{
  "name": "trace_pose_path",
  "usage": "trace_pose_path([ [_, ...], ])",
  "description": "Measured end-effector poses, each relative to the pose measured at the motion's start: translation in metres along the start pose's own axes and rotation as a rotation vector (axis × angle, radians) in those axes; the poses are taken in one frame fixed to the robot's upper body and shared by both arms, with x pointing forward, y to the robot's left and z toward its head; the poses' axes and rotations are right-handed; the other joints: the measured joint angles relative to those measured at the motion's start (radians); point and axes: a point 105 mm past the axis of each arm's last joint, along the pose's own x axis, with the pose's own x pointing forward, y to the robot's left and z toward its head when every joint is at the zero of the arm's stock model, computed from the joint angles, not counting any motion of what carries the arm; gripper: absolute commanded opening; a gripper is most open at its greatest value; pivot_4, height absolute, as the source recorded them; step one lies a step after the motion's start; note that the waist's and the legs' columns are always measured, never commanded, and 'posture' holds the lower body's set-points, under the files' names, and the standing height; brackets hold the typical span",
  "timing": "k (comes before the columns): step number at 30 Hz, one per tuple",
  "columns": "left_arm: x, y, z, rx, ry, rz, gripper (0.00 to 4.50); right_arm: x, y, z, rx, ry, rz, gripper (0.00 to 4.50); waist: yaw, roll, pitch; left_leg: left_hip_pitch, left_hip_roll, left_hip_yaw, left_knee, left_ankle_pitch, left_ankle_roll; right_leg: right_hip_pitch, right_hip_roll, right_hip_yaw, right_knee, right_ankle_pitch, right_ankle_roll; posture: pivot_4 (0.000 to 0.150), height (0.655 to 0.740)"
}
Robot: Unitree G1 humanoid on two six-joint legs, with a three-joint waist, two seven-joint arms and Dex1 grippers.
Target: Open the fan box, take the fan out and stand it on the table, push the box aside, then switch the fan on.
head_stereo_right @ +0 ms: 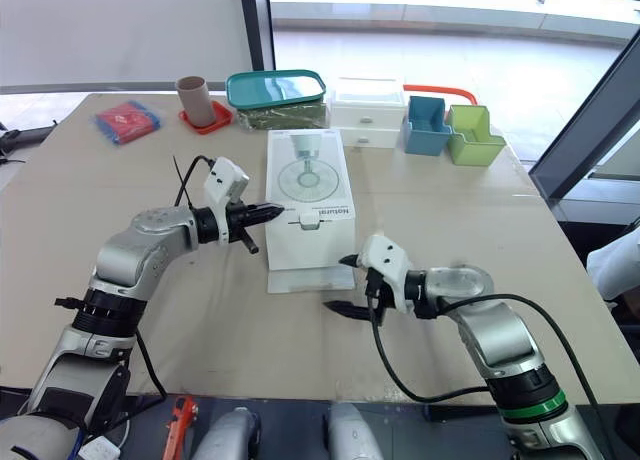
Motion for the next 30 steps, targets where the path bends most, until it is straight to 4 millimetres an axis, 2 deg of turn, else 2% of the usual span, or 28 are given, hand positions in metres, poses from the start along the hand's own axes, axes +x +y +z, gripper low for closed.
trace_pose_path([
  [3, 0.0, 0.0, 0.0, 0.001, 0.0, -0.001, 0.04, -0.018, -0.027, 0.001, 0.073, -0.057, -0.155, 4.5, 0.001, 0.0, 0.0, 0.0, 0.0, 0.0, 0.0, 0.0, 0.0, 0.0, 0.0, 0.0, 0.0, 0.0, 0.0, 0.15, 0.74],
  [5, 0.0, 0.0, 0.0, 0.001, 0.0, -0.001, 0.04, -0.031, -0.048, -0.012, 0.147, -0.062, -0.274, 4.5, 0.0, 0.0, 0.0, 0.0, 0.0, 0.0, 0.0, 0.0, 0.0, 0.0, 0.0, 0.0, 0.0, 0.0, 0.0, 0.15, 0.74],
  [7, 0.0, -0.001, 0.0, 0.003, 0.0, -0.002, 0.04, -0.032, -0.05, -0.017, 0.169, -0.056, -0.285, 4.5, -0.001, 0.0, 0.0, 0.0, 0.0, 0.0, 0.0, 0.0, 0.0, 0.0, 0.0, 0.0, 0.0, 0.0, 0.0, 0.15, 0.74],
  [18, -0.001, -0.004, 0.0, 0.015, 0.003, -0.006, 0.04, -0.016, -0.035, -0.016, 0.235, -0.121, -0.173, 4.5, 0.0, 0.0, 0.0, 0.0, 0.0, 0.0, 0.0, 0.0, 0.0, 0.0, 0.0, 0.0, 0.0, 0.0, 0.0, 0.15, 0.74],
  [21, -0.001, -0.005, -0.001, 0.016, 0.003, -0.01, 0.04, -0.005, -0.022, -0.015, 0.262, -0.124, -0.093, 4.5, 0.0, 0.0, 0.0, 0.0, 0.0, 0.0, 0.0, 0.0, 0.0, 0.0, 0.0, 0.0, 0.0, 0.0, 0.0, 0.15, 0.74],
  [30, -0.002, -0.007, -0.001, 0.016, 0.004, -0.011, 0.04, -0.003, -0.011, -0.011, 0.287, -0.141, -0.035, 4.5, 0.0, 0.0, 0.0, 0.0, 0.0, 0.0, 0.0, 0.0, 0.0, 0.0, 0.0, 0.0, 0.0, 0.0, 0.001, 0.15, 0.74],
])
